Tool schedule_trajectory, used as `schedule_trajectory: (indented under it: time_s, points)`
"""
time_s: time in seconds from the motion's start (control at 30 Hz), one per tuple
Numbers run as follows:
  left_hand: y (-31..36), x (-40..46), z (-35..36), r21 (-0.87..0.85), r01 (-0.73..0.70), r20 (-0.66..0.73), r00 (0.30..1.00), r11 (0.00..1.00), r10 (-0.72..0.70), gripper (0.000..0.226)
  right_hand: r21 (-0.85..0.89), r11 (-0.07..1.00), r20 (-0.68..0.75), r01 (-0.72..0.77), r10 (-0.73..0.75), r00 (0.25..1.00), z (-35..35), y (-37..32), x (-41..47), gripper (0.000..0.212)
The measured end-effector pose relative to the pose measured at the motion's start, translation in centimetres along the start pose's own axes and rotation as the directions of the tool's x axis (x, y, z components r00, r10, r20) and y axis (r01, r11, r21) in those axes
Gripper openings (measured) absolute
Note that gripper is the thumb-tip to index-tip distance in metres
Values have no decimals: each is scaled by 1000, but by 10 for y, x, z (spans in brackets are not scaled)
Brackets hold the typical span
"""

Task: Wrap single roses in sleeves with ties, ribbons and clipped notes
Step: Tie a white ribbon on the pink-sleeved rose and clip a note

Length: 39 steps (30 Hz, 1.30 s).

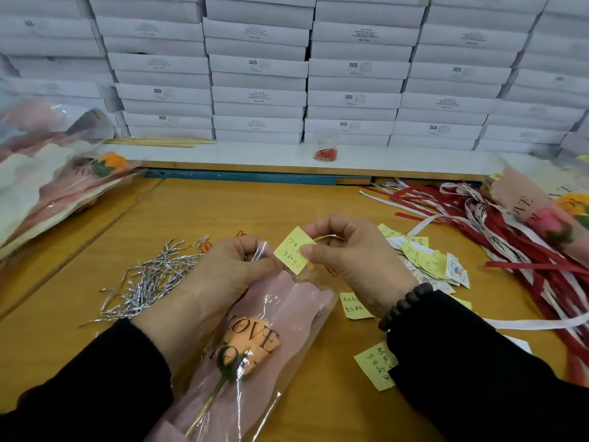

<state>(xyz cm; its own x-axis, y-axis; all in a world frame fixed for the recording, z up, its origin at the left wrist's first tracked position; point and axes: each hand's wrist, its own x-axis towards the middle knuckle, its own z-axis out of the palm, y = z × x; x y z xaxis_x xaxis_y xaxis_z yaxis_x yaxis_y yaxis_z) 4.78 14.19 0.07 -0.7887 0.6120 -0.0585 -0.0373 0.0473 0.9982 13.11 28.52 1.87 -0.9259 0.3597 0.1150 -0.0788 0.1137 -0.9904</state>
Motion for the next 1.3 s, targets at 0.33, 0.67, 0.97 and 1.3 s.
schedule_trajectory:
  time_s: [0.33,0.67,0.97,1.3]
  points:
    - [-2,-1,4,-75,-43,-16,999,996,42,21,-91,987,42,135,-132,990,18,-12,-7,10]
    - [-3,2,2,13,-22,-28,999,1000,22,8,-141,990,22,25,-22,1000,12,-2,-3,10]
    - [-6,3,1,2,-41,5,999,999,41,3,-163,984,26,67,-64,998,10,-3,-5,32]
    - [-8,3,2,28,-64,-3,998,998,64,21,-161,965,-24,208,-214,977,11,-11,-4,13]
